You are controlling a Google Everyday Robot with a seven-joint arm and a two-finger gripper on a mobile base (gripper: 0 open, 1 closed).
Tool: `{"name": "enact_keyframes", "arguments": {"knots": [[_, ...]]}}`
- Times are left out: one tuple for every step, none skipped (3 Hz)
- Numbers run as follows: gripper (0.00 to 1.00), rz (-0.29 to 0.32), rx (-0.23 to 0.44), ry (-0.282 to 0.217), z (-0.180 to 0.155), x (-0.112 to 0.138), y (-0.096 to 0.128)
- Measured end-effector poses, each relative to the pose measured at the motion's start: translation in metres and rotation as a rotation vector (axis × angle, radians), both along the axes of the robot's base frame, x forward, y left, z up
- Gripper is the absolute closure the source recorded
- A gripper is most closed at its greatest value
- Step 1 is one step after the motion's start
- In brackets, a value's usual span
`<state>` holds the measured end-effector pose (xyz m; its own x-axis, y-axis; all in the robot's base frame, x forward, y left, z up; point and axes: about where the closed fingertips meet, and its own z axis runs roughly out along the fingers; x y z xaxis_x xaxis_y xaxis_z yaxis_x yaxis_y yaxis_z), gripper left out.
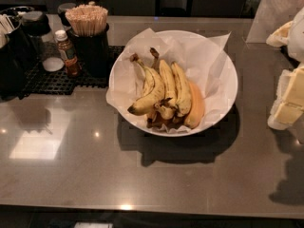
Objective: Pick banana from white bowl
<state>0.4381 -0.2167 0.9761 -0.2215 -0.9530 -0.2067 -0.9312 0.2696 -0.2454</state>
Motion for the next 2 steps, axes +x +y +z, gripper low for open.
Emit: {"name": "enact_keyframes", "arguments": {"knots": [[0.00, 0.000, 0.000, 0.000, 0.0000, 0.0000, 0.0000], [0.00, 0.015, 0.009, -0.010, 0.0023, 0.0019, 0.0040]]}}
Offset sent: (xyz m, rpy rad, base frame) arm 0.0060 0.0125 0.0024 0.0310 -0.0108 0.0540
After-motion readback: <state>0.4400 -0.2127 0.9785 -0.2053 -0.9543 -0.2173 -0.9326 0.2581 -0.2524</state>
